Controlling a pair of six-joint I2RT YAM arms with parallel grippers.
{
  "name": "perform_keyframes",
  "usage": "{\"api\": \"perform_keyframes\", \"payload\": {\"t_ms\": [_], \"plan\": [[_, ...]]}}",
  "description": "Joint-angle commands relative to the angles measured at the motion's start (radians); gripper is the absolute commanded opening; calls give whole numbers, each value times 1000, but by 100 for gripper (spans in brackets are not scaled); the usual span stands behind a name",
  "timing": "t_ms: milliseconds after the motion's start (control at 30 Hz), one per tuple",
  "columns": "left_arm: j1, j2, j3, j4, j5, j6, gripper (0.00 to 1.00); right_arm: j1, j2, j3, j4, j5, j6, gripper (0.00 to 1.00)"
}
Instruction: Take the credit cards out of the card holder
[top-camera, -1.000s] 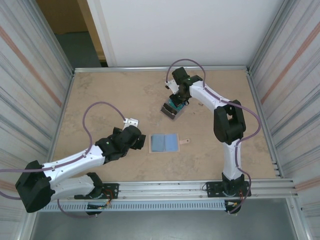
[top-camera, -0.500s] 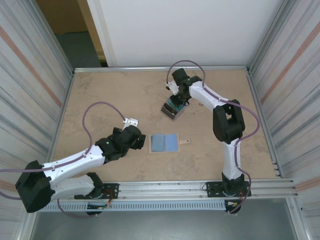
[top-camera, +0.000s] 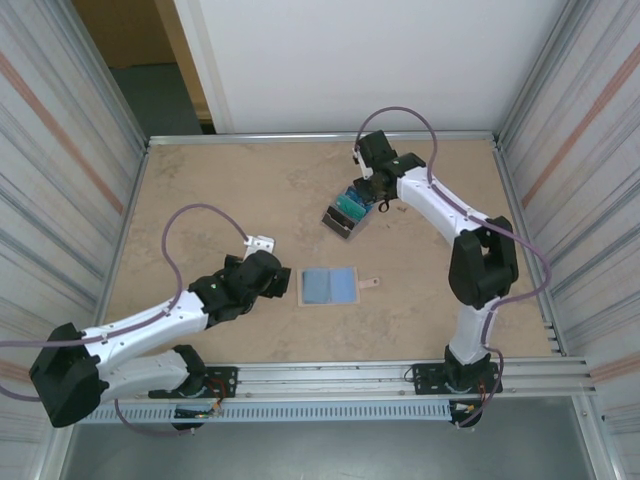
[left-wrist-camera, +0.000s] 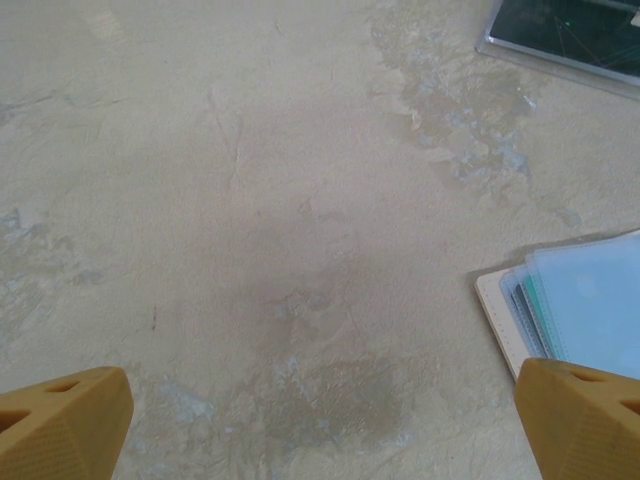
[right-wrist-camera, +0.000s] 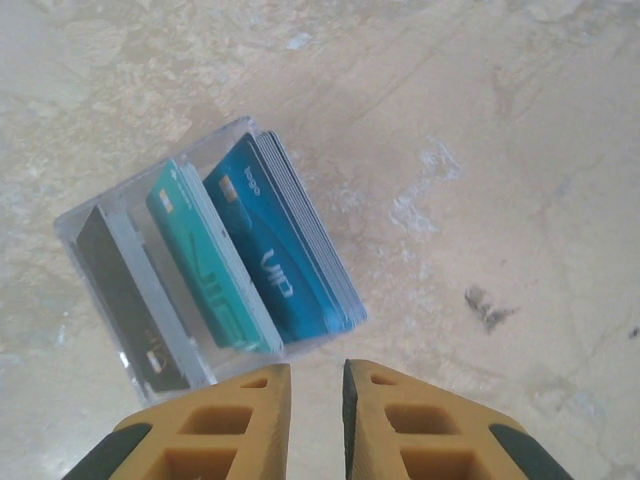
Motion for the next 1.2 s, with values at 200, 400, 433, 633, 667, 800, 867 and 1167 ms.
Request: {"api": "perform_keyframes", "payload": {"t_ms": [200, 400, 433, 633, 667, 800, 867, 1167], "plan": [[100, -111, -56, -33, -62, -192, 99, 185, -270, -293, 29, 47, 318, 29], [210, -250, -157, -8, 16, -280, 99, 377, -335, -445, 54, 92, 532, 35], [222, -277, -175, -2, 35, -287, 99, 407, -332, -458, 55, 102, 565, 36], [267, -382, -230, -18, 66, -317, 99, 545, -227, -456, 81, 80, 683, 45], [269, -388, -233, -21, 66, -317, 99, 555, -207, -449, 86, 72, 685, 46], [273, -399, -238, -27, 64, -317, 99, 581, -88, -394, 102, 22, 691, 49], [273, -395, -238, -27, 64, -317, 99, 586, -43, -365, 99, 12, 692, 51], [276, -366, -240, -13, 86, -308, 99, 586, 58, -318, 116, -31, 683, 56]]}}
